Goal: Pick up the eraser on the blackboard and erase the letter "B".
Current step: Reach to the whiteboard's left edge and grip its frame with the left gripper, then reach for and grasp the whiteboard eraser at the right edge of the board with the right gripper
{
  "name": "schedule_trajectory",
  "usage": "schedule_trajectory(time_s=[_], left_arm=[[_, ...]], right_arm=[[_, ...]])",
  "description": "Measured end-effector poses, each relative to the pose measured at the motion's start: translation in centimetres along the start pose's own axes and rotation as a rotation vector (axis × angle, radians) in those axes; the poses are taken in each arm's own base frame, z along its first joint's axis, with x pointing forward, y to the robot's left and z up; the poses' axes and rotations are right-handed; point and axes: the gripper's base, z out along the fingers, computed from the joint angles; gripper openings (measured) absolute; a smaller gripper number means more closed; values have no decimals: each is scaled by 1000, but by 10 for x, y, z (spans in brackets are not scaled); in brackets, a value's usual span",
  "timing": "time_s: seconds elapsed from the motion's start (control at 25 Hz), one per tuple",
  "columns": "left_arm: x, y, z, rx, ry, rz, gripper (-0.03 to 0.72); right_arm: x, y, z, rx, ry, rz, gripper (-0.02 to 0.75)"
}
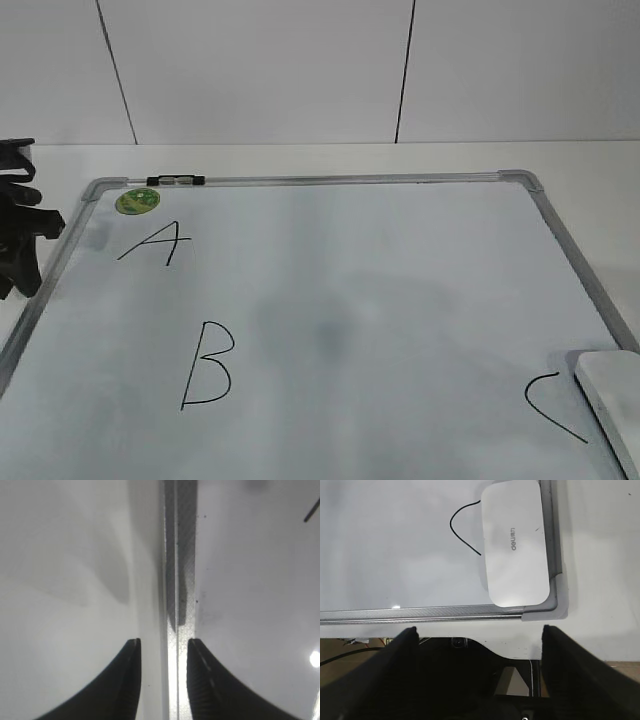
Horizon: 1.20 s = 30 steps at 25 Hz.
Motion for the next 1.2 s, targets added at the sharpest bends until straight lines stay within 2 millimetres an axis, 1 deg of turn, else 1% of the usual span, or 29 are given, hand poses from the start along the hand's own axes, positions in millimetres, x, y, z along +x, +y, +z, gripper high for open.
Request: schedule_trajectory(time_s=[0.48,0.76,1.08,1.12,1.2], left_arm=[[-4,0,5,7,-22,-7,238],[-5,0,20,12,17,-16,238],[-7,0,21,12,17,-17,235],[-7,0,21,12,17,-17,228],[-7,0,21,12,19,-17,183]], right_arm=[[0,0,0,0,0,0,584],[0,0,0,0,0,0,584],[0,0,0,0,0,0,584],[0,0,0,0,0,0,584],[0,0,0,0,0,0,584]])
